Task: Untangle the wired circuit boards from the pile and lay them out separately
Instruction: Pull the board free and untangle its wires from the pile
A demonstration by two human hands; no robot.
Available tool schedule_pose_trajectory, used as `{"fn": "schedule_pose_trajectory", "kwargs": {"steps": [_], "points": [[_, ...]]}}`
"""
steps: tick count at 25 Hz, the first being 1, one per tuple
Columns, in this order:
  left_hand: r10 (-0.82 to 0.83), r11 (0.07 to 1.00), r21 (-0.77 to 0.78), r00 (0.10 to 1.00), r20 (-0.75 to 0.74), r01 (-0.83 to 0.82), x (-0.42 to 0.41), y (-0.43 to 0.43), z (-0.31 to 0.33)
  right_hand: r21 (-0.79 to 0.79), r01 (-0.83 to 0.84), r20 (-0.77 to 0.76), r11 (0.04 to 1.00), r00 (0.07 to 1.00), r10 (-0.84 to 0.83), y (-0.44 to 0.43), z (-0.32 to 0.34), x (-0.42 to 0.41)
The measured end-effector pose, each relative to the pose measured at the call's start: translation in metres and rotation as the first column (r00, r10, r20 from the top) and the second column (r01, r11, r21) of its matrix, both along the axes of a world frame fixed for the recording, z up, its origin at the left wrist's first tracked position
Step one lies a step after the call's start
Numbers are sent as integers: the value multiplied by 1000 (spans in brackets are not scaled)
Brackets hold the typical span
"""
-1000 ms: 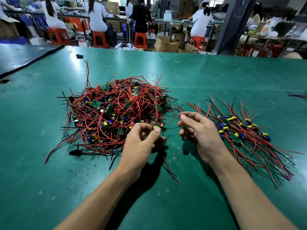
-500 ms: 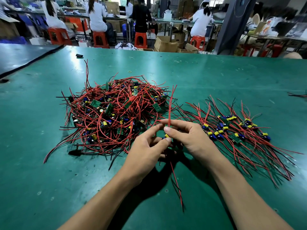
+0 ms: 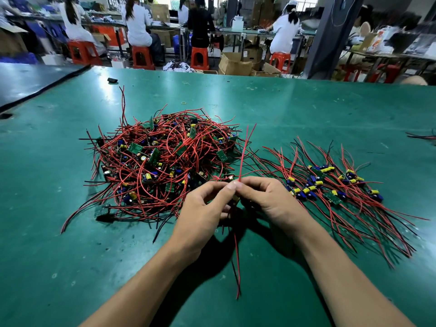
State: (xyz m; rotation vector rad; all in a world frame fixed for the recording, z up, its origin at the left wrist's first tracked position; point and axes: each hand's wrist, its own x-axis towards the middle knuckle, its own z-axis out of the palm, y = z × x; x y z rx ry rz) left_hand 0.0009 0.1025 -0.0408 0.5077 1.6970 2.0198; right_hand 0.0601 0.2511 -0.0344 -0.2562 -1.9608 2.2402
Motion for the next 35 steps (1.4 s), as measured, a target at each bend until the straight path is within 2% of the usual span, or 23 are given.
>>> {"fn": "schedule_pose_trajectory", "kwargs": {"steps": [4,7,11,16,18,21,22,24,28,35], "points": [[-106,993,58,989,104,100,1,-1,1,-47,36,66,998,997,-32,-6,-1,0],[-170,985,37,968,186,166,-3,-2,2,-72,66,117,995,992,-57,-5,-1,1],[-138,987,-37,954,267,154,-8,-2,9,-70,95,84,993,992,-89,-11,-5,-2],[-66,995,-66,984,165,77,-4,1,4,-55,106,69,993,992,-102,-12,-2,-3],[-67,995,-64,992,106,74,-2,2,3,-38,58,113,998,992,-53,-9,1,-1],[-88,993,-71,993,76,94,0,2,3,82,9,217,997,976,-27,-5,5,1],[-86,993,-72,994,72,91,1,2,3,67,11,217,998,976,-25,-4,5,1],[-63,995,-71,997,41,66,2,3,3,11,45,187,999,981,-47,-4,4,1],[-5,993,-117,999,-36,1,1,3,2,58,124,155,991,979,-132,-7,0,-3],[-126,970,-221,987,-99,102,3,3,6,-47,410,84,911,910,-406,14,-5,-10]]}}
